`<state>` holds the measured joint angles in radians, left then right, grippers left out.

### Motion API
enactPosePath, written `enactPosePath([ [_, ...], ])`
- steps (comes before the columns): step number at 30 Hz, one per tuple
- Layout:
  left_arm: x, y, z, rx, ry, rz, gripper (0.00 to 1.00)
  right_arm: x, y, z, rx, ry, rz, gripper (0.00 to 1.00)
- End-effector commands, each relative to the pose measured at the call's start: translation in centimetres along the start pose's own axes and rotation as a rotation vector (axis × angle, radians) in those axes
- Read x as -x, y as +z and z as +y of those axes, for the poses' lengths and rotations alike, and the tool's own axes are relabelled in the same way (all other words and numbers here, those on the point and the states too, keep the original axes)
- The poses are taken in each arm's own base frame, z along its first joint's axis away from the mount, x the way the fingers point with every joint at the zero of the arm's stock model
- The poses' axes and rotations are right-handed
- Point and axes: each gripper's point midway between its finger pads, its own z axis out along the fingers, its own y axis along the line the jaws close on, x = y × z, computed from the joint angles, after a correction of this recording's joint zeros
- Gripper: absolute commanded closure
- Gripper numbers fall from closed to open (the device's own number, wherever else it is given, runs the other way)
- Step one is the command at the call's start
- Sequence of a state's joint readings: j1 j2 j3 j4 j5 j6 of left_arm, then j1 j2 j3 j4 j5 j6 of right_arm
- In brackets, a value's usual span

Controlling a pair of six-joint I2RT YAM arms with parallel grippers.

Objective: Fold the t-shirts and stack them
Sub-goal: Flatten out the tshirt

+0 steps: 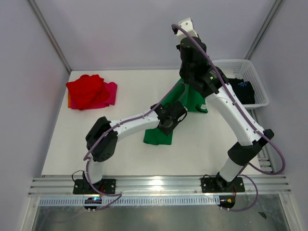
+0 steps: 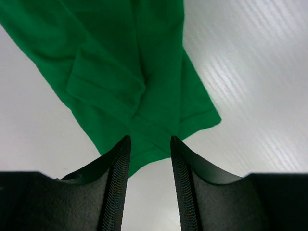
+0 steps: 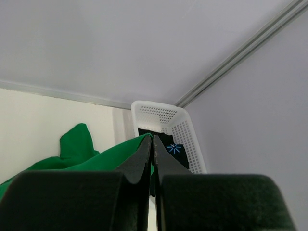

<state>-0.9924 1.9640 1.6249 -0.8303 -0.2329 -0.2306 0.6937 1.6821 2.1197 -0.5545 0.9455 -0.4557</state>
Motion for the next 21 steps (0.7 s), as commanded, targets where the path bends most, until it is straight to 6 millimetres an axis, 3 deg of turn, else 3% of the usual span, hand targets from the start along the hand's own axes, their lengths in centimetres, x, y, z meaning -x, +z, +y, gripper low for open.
enactPosePath([
  [1,-1.0,1.5,2.4,0.119,0.062,0.044,0.59,0.3,-0.2,-1.0,-0.009,0.059,-0.016,0.97],
  [6,-2.0,3.4,5.0,0.298,0.141,0.093,0.6,0.0,0.0,-0.7,0.001,0.047,-0.01,0.97],
  [14,-1.3,4.7,4.8,0.306,0.145,0.076,0.61,0.1,0.5,0.0,0.017,0.032,-0.009,0.97],
  [21,-1.6,4.3,4.4,0.286,0.142,0.1,0.62,0.1,0.6,0.1,0.016,0.029,-0.007,0.97],
])
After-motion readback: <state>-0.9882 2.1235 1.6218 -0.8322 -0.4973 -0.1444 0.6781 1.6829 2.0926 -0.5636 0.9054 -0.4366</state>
